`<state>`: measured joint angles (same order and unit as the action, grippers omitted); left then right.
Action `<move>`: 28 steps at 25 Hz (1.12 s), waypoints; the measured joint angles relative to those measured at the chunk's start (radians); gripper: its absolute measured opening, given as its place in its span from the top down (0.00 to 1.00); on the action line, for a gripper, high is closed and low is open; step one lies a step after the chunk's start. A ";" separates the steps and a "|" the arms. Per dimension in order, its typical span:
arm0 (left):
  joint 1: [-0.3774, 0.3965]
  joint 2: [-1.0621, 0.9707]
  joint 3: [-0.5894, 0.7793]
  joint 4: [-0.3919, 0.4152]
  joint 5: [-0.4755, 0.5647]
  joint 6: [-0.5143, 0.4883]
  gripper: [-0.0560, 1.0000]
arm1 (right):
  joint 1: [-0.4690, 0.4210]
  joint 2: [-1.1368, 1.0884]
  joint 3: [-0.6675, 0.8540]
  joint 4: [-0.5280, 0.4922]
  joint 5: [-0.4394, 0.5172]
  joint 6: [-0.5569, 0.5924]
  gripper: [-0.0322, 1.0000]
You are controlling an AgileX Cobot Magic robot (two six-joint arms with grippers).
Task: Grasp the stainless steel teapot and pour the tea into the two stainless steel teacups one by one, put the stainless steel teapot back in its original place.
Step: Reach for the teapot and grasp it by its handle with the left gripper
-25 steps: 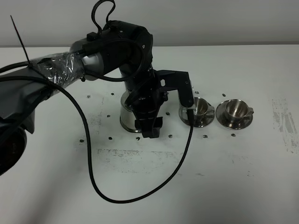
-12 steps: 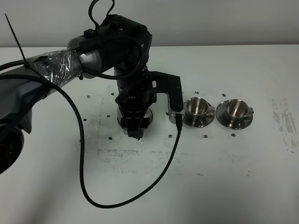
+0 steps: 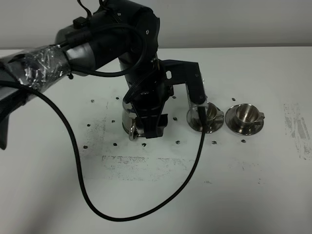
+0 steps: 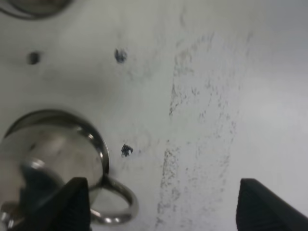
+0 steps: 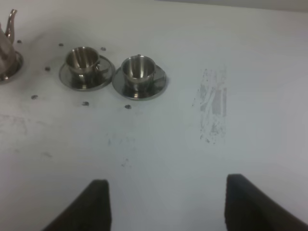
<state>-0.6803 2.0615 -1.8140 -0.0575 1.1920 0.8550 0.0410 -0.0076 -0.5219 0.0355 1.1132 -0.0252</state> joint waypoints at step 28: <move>0.052 -0.282 0.381 0.242 -0.290 -1.151 0.37 | 0.000 0.000 0.000 0.000 0.000 0.000 0.49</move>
<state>-0.6280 1.7797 -1.4334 0.1846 0.9020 -0.2963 0.0410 -0.0076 -0.5219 0.0355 1.1132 -0.0252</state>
